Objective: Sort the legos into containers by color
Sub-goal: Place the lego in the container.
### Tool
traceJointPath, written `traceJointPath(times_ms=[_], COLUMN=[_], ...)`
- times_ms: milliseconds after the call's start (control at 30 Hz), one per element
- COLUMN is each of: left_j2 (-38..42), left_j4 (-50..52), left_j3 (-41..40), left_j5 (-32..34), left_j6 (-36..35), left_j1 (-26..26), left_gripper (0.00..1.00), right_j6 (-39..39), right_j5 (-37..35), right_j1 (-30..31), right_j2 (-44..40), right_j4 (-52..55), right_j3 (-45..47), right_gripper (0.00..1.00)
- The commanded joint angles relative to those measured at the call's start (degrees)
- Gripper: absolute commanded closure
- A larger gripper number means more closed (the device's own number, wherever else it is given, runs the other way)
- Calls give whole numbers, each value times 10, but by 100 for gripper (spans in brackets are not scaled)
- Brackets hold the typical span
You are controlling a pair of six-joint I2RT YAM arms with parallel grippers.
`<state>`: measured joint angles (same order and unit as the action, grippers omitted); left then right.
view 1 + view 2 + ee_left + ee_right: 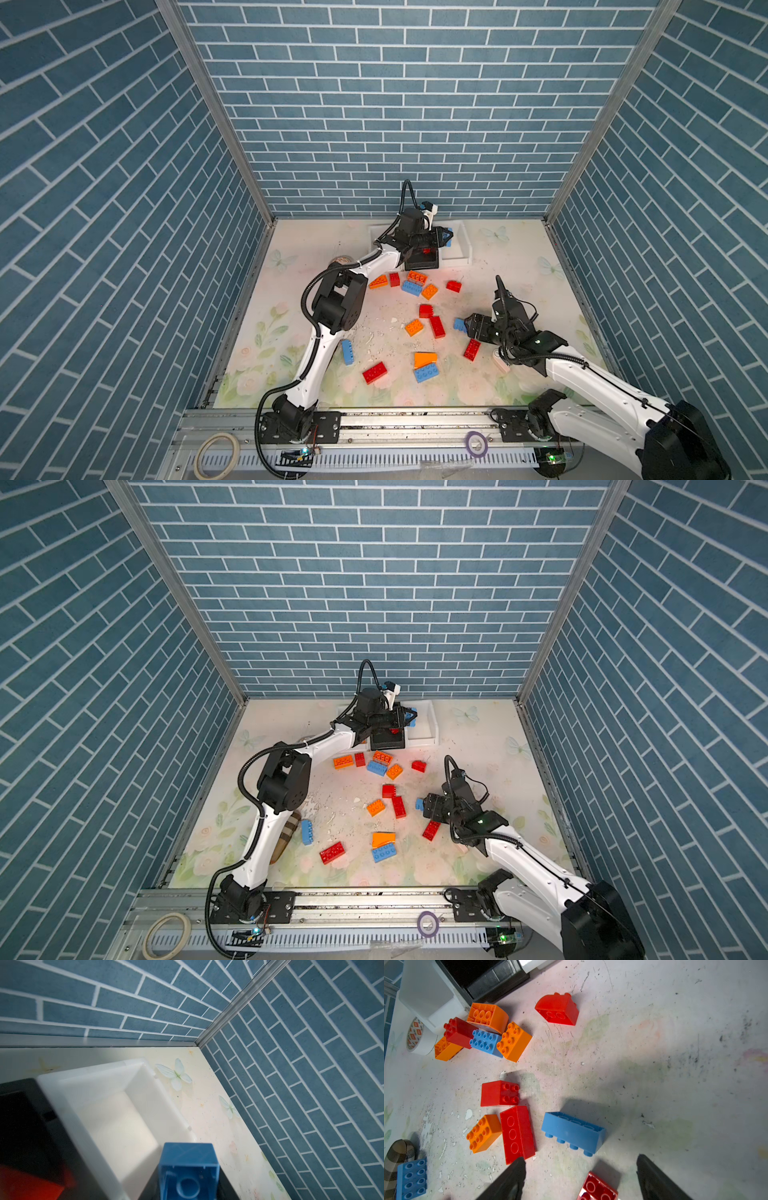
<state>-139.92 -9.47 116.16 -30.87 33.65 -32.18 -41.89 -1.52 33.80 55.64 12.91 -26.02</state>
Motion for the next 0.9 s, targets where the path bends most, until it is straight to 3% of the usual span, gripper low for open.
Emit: traceJointPath(times_ms=[0,200,400,700,867], left_j2=[-39,-106,-134,-133,-121], left_j4=[8,37,30,60,66], left_j3=[62,152,164,161,143], left_j5=[-18,-16,-6,2,11], left_j6=[19,27,38,18,4], left_j1=[-1,2,1,0,0], left_gripper=[70,70,69,53,50], right_j6=[-27,-72,-135,-189,-204], right_j5=[-18,-25,-33,-50,-70], right_j1=[11,50,101,141,143], right_j2=[-13,-43,-49,-18,16], right_j4=[36,89,123,137,129], right_j3=[9,10,16,18,11], right_gripper=[18,29,34,29,29])
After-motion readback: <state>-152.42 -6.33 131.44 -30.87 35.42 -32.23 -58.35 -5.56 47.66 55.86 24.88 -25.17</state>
